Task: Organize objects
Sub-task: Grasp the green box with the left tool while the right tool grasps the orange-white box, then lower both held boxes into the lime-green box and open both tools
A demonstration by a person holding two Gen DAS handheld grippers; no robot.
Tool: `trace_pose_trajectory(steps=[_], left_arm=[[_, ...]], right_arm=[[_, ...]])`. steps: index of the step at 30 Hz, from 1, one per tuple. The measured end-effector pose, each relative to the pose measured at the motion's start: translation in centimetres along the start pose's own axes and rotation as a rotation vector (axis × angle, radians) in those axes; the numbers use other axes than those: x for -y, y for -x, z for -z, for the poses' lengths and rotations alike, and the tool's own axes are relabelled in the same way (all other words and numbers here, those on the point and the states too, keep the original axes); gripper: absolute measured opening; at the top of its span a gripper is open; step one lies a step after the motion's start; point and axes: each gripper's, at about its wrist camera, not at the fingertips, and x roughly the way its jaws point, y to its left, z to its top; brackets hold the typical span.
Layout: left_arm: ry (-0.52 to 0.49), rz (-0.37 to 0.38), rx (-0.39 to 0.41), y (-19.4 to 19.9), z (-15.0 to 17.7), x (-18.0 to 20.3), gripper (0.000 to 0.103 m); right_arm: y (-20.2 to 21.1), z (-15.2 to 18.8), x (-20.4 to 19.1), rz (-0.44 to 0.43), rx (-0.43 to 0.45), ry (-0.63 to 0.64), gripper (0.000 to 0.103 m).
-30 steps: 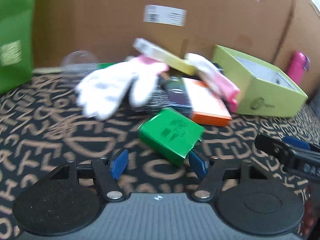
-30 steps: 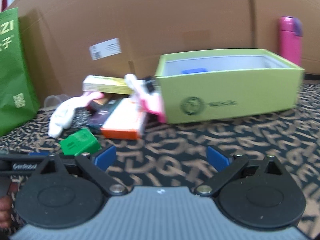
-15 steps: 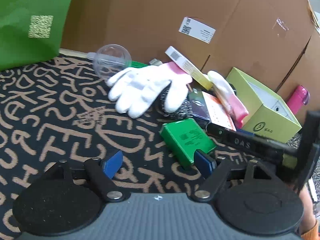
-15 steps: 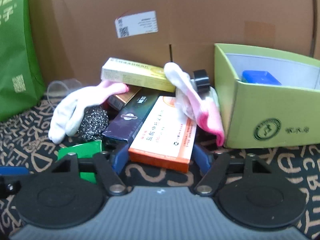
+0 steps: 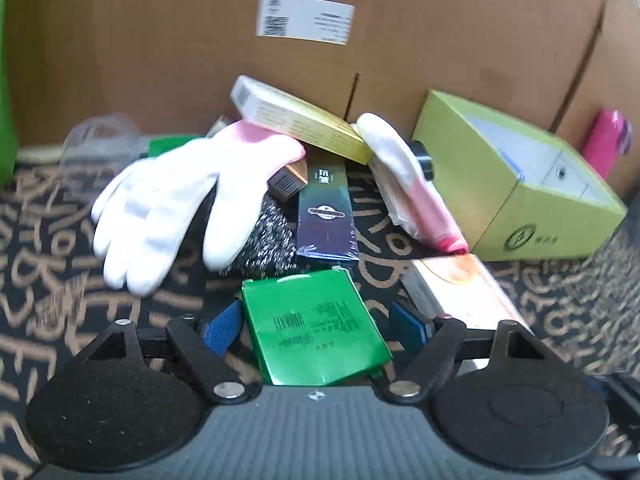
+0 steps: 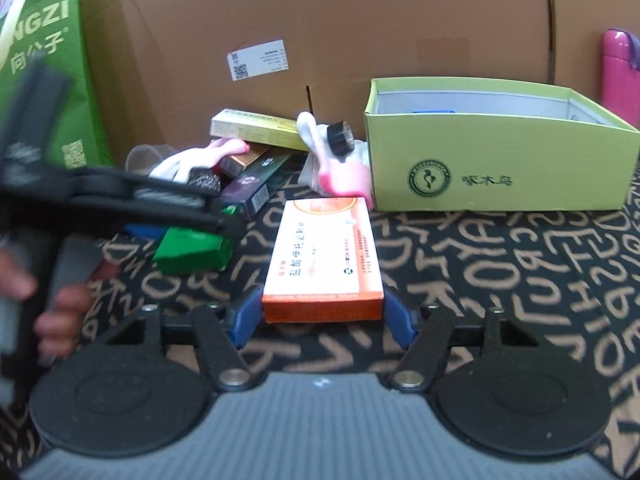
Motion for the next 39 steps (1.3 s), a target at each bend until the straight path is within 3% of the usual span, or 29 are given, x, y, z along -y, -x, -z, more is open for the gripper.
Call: trace_pose_trajectory(steps=[2, 8, 16, 21, 26, 27, 29, 34, 39], left_arm=[[-0.071, -0.014, 0.002, 0.3, 0.4, 0.4, 0.073], [-0.142, 0.078, -0.023, 4.3, 3.6, -1.2, 0.072], [-0.039, 0.054, -0.033, 8.2, 4.8, -2.7, 0.077], [-0.083, 0.011, -0.054, 6.8, 5.0, -1.8, 0.078], [-0.091, -0.013, -0.030, 5.8, 4.7, -1.7, 0.075], [-0.104, -0.019, -0.022, 5.7, 4.7, -1.5, 0.068], [-0.114, -0.020, -0.016, 5.8, 4.7, -1.4, 0.068], [-0.069, 0.033, -0.026, 6.5, 4.2, -1.3, 0.067], [-0.072, 0.104, 0.030, 7.4, 1.7, 0.8, 0.067]], right_arm=[[0.9, 0.5, 0.2, -0.016, -0.009, -0.008, 0.065], [2.8, 1.7, 0.6, -0.056, -0.075, 0.035, 0.066], [0.6, -0.1, -0.5, -0.006, -0.046, 0.096, 0.079], [-2.0, -0.4, -0.9, 0.001, -0.069, 0.127, 0.078], [-2.3, -0.3, -0.9, 0.007, -0.042, 0.112, 0.066], [-2.3, -0.3, -0.8, 0.008, -0.038, 0.109, 0.066], [-2.2, -0.2, -0.7, 0.007, -0.034, 0.102, 0.065], [-0.1, -0.3, 0.0, -0.002, 0.003, 0.068, 0.065], [3.6, -2.5, 1.9, 0.017, 0.111, 0.079, 0.065]])
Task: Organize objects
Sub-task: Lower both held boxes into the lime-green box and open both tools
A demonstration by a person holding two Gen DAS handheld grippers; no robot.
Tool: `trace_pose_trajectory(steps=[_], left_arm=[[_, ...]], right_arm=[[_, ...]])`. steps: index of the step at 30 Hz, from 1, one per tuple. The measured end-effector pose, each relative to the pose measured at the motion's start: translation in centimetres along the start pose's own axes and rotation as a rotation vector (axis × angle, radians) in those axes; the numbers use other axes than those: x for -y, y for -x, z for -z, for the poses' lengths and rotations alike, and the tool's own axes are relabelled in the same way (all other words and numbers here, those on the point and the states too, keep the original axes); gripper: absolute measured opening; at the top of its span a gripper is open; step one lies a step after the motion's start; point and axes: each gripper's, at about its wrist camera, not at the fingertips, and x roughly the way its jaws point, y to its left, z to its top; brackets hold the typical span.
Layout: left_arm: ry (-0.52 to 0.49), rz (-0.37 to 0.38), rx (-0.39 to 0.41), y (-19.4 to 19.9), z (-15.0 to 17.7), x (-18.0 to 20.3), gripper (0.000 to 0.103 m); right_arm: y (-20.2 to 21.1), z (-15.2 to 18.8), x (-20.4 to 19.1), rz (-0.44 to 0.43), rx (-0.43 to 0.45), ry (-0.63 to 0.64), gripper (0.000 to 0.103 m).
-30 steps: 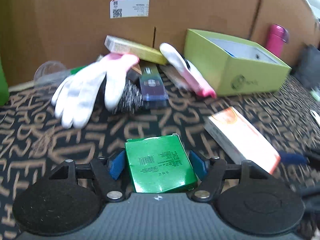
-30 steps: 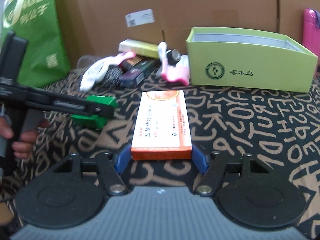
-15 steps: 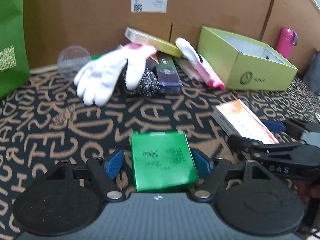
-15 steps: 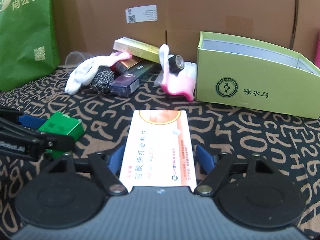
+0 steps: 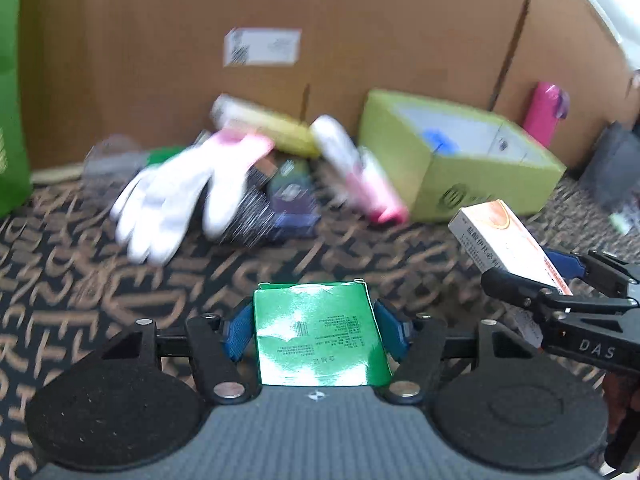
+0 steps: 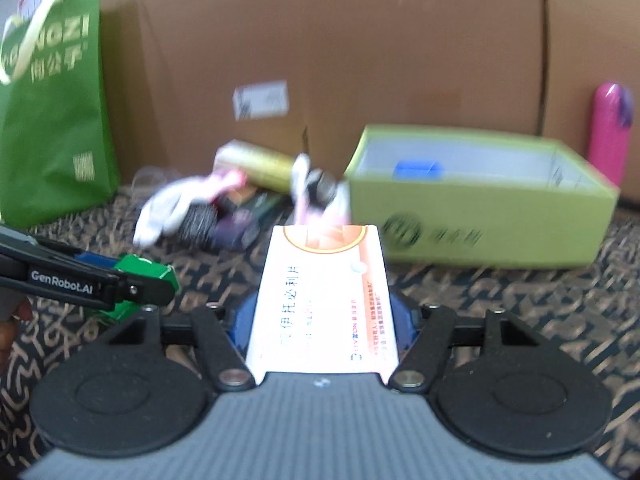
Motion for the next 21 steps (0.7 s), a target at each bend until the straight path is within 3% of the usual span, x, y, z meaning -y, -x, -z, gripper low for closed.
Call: trace_pose_trajectory(steps=[7, 11, 16, 21], left_arm=[[-0.047, 0.153, 0.105, 0.2, -6.6, 5.4, 0.067], [-0.038, 0.225, 0.123, -1.4, -10.4, 8.7, 0.067], [-0.005, 0.226, 0.139, -5.3, -14.5, 11.9, 0.067], [-0.004, 0.203, 0.132, -9.9, -16.7, 14.5, 0.067]], right_arm=[[1.3, -5.6, 5.9, 0.133, 0.123, 0.020, 0.065], [0.1, -8.3, 9.9, 0.229, 0.160, 0.000, 0.065], [-3.2, -10.3, 13.7, 0.330, 0.166, 0.005, 0.065], [-7.8, -10.6, 17.0, 0.352, 0.116, 0.001, 0.065]])
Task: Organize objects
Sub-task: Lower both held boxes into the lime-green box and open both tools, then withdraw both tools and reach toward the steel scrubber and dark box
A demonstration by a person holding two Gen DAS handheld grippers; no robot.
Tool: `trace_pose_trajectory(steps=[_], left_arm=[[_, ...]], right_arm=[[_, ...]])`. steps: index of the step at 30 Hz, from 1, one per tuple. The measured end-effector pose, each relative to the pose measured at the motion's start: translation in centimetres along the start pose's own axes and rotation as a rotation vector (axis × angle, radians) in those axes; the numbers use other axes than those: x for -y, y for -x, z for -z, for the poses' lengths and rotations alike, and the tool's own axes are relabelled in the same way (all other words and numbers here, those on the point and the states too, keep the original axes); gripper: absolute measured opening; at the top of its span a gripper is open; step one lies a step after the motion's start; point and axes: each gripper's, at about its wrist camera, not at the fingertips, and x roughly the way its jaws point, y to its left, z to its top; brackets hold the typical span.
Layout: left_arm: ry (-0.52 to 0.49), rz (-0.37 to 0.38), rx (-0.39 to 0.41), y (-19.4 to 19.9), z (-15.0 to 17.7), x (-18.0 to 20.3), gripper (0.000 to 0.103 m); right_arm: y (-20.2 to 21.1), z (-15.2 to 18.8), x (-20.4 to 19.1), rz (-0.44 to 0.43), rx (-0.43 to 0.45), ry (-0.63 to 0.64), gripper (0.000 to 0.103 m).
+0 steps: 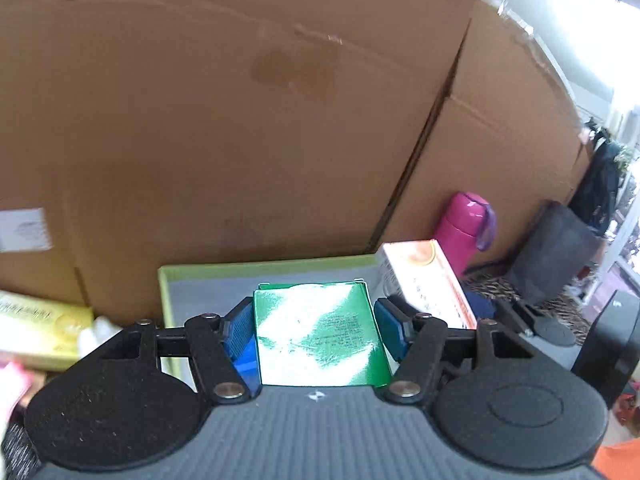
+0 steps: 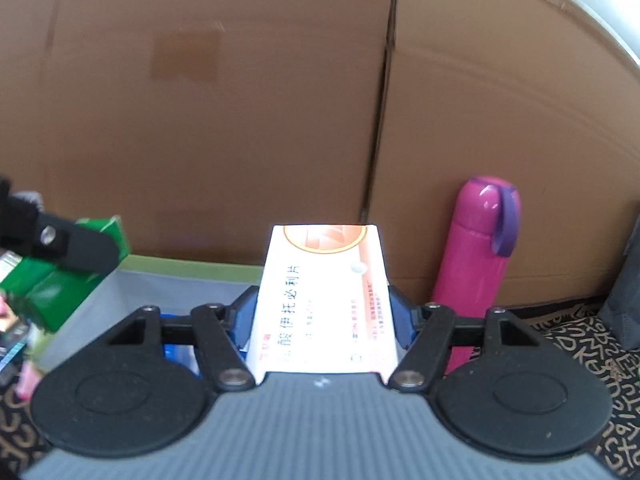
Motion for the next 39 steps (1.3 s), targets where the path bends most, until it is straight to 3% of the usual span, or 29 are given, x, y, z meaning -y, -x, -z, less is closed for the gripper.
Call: trace_pose_trajectory(steps=[4, 11, 12, 13, 14, 15, 17, 20, 24, 31, 39], left_arm=[[-0.024, -0.016, -0.041, -4.3, -0.1, 0.8, 0.067], [0.072, 0.001, -0.118, -9.3, 0.8, -0.4, 0.064], [0.092, 0.008, -0.121, -9.6, 1.0, -0.7, 0.066], [0.113, 0.017, -0.115, -9.8, 1.2, -1.1, 0.074], [0.127, 0.018, -0.107, -9.8, 1.3, -1.4, 0.080], [0.135, 0.011, -0.099, -9.7, 1.4, -1.7, 0.086], [0.129, -0.009, -0.081, -9.3, 1.5, -2.0, 0.087], [0.129, -0.009, -0.077, -8.2, 1.5, -2.6, 0.087], [0.130, -0.012, -0.041, -6.3, 1.4, -3.3, 0.087], [0.088, -0.085, -0.013, -1.9, 2.8, -3.4, 0.087], [0.095, -0.153, -0.033, 2.7, 4.7, -3.9, 0.087]], right_arm=[[-2.8, 0.8, 0.2, -0.012, -0.036, 0.023, 0.065], [-5.0, 2.1, 0.7, 0.020, -0.100, 0.069, 0.066], [-5.2, 2.4, 0.7, 0.030, -0.104, 0.081, 0.066], [-5.2, 2.6, 0.7, 0.032, -0.104, 0.088, 0.067], [-5.2, 2.8, 0.7, 0.022, -0.103, 0.091, 0.075], [-5.1, 2.9, 0.8, 0.004, -0.104, 0.093, 0.085], [-4.5, 3.1, 0.6, -0.019, -0.090, 0.096, 0.094], [-3.0, 3.2, 0.2, -0.004, -0.045, 0.133, 0.102], [-1.5, 2.1, 1.0, 0.001, 0.000, 0.099, 0.103], [2.5, 1.7, 2.2, -0.049, 0.028, -0.029, 0.103], [7.6, 1.8, -0.4, -0.120, 0.064, -0.091, 0.103]])
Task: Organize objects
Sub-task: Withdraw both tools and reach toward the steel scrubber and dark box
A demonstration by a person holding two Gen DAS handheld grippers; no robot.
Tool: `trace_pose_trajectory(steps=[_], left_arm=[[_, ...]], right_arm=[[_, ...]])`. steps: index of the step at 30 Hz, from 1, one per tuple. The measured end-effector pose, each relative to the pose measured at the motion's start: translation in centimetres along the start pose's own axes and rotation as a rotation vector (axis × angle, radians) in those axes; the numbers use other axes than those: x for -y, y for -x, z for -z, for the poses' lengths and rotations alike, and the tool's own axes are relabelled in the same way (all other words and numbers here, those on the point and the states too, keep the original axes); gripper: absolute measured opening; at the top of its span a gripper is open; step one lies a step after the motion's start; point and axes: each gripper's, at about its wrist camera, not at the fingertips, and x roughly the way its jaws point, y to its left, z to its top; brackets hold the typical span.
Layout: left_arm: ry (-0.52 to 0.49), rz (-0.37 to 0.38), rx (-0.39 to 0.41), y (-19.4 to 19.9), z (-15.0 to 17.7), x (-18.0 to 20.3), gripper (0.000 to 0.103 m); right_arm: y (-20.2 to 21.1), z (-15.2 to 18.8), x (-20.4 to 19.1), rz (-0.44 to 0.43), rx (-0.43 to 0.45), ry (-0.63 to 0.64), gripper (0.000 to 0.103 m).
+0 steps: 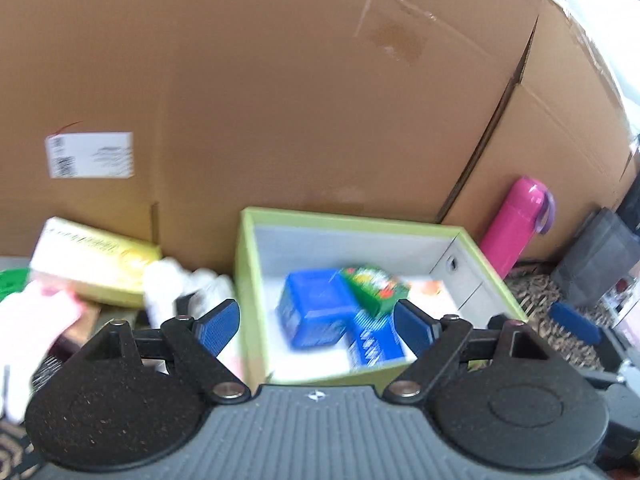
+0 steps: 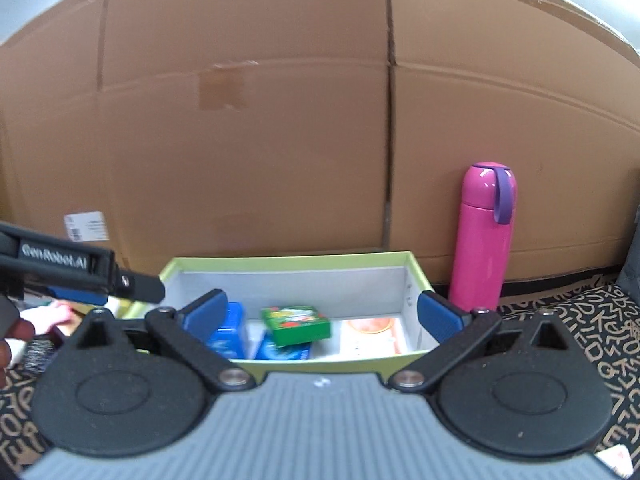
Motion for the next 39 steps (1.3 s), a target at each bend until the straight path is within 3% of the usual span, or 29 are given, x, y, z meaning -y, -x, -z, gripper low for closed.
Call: trace_pose_trajectory(steps=[5, 9, 15, 20, 26, 29, 31, 36, 39], left_arm=[[-0.012, -0.027, 0.003, 2.6, 2.1, -1.6, 0.087], [0.038, -0.037, -0.017, 3.5, 3.9, -3.5, 0.087], [0.087, -0.049, -0.063, 4.4, 7.2, -7.4, 0.087], [0.120, -0.105, -0.100, 5.0, 9.9, -11.4, 0.087], [0.087, -0.108, -0.053, 6.2, 11.0, -13.6, 0.086], [0.062, -0.095, -0.042, 5.7, 10.1, -13.6, 0.085], [0.050, -0.098, -0.035, 4.9, 9.2, -13.4, 0.078], [0.000, -0.101, -0.043, 2.5, 7.2, -12.6, 0.076], [0.064, -0.070, -0.028, 3.3, 7.5, -13.8, 0.075]], right_arm=[[2.0, 1.1, -2.2, -0.049, -0.008, -0.038, 0.103], [2.0, 2.9, -4.5, -0.040, -0.093, -0.055, 0.103], [0.6, 6.6, -7.4, -0.129, -0.223, -0.097, 0.103], [0.1, 9.3, -9.4, -0.178, -0.318, -0.131, 0.103], [1.0, 10.4, -11.4, -0.162, -0.316, -0.076, 0.103], [1.7, 10.2, -12.1, -0.152, -0.292, -0.046, 0.103], [1.9, 10.3, -12.5, -0.159, -0.283, -0.034, 0.103], [2.4, 10.2, -13.1, -0.164, -0.276, -0.005, 0.103], [2.3, 10.0, -13.7, -0.179, -0.266, 0.011, 0.097]])
